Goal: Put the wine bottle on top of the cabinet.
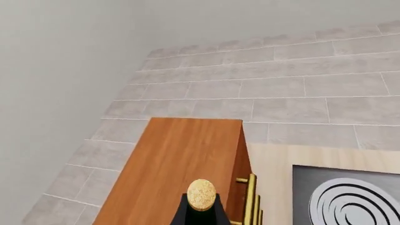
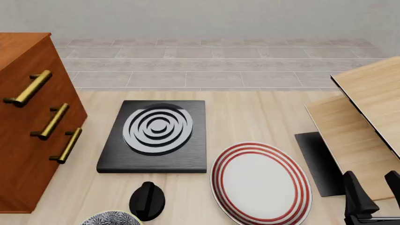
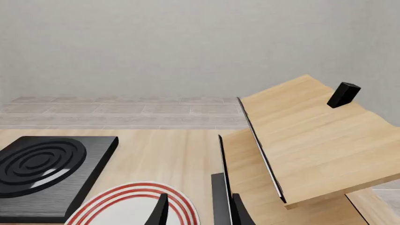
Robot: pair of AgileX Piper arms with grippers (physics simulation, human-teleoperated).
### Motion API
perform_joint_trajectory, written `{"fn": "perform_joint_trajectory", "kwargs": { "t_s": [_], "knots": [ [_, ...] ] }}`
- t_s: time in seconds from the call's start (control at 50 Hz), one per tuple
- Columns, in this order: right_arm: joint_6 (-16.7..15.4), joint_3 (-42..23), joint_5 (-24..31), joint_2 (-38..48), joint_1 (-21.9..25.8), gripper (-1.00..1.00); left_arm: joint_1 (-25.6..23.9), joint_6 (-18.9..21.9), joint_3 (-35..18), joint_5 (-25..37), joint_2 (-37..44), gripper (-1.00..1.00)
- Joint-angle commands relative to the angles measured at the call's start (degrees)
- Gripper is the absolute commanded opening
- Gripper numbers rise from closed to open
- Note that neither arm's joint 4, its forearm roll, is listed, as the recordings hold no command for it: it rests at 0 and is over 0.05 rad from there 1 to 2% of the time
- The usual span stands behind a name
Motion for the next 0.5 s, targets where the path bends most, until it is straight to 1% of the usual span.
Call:
{"fn": "perform_joint_trajectory", "kwargs": {
  "t_s": [0.02,0.16,0.22,0.26,0.3,0.5],
  "knots": [
    [0.01,0.00,0.00,0.00,0.01,1.00,4.49,-0.01,0.55,-1.64,0.84,-1.00],
    [0.00,0.00,0.01,0.00,0.00,1.00,6.58,-0.26,0.25,-2.64,1.86,-1.00],
    [-0.01,0.00,0.00,0.00,0.00,1.00,6.37,-0.21,1.00,-2.65,1.60,-1.00],
    [0.01,0.00,0.00,0.00,0.00,1.00,5.83,-2.36,0.46,-1.96,1.58,-1.00],
    [-0.01,0.00,0.01,0.00,0.00,1.00,5.93,-0.90,1.85,-2.45,1.12,-1.00],
    [0.01,0.00,0.01,0.00,0.00,1.00,4.13,-1.14,6.42,-3.51,-0.59,-1.00]
  ]
}}
